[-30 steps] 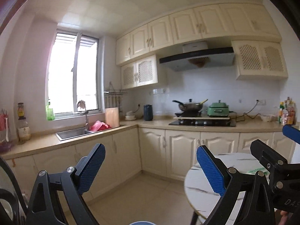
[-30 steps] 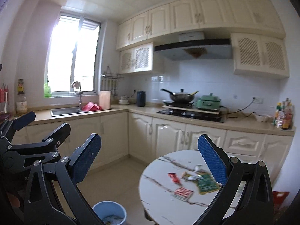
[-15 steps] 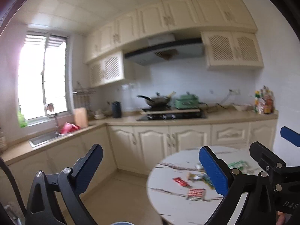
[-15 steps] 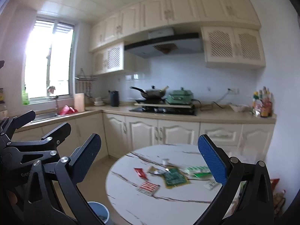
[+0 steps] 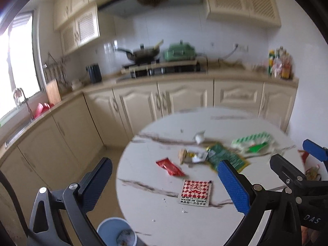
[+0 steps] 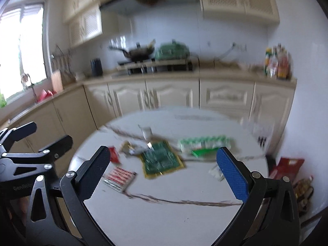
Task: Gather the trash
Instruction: 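Raise both tools from the bin and return toward the table, then grasp the red wrapper with the left tool while the right tool grasps the green packet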
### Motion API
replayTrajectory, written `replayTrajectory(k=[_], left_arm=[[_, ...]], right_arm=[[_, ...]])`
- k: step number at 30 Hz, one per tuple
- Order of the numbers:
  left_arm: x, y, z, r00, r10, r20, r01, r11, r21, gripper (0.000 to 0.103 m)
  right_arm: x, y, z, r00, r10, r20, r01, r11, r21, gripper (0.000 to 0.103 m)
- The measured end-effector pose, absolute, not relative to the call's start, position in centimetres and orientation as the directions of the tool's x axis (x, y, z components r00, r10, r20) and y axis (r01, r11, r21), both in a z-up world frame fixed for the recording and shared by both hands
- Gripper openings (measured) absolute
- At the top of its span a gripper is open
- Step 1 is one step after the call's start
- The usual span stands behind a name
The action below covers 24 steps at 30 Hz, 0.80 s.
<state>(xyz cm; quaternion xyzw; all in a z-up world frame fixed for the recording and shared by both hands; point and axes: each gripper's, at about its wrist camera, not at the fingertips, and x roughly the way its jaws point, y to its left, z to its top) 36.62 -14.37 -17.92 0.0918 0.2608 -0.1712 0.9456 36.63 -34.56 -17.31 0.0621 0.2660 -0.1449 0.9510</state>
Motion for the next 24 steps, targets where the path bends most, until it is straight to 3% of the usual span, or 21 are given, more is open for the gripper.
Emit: replayTrajectory(k=[9,18,20,24], left_arm=[[50.2,-19.1,-21.1,0.696,-0.227,-0.681,0.369,0.927,0.069,0.102],[58.2,-19.8,-24.5,0.595,-0.203,-0.777,0.339,0.941,0.014,0.099],[59.4,-19.7,-24.8,0.577,-0.211,-0.789,0.341,0.940,-0.002,0.090],[60.7,-19.0,-24.7,0.569,-0.242,-0.786,0.349,0.936,-0.035,0.085]], right_arm=[[43.3,-39.0,-24.2,0.668,-0.225,-0.710,0.363,0.931,0.046,0.103],[46.4,-40.3,-26.1,0.621,-0.206,-0.757,0.345,0.938,0.028,0.103],[47.0,-40.2,-26.4,0.617,-0.204,-0.761,0.338,0.941,0.022,0.103],[47.7,-40.0,-26.9,0.607,-0.195,-0.770,0.323,0.946,0.015,0.103]])
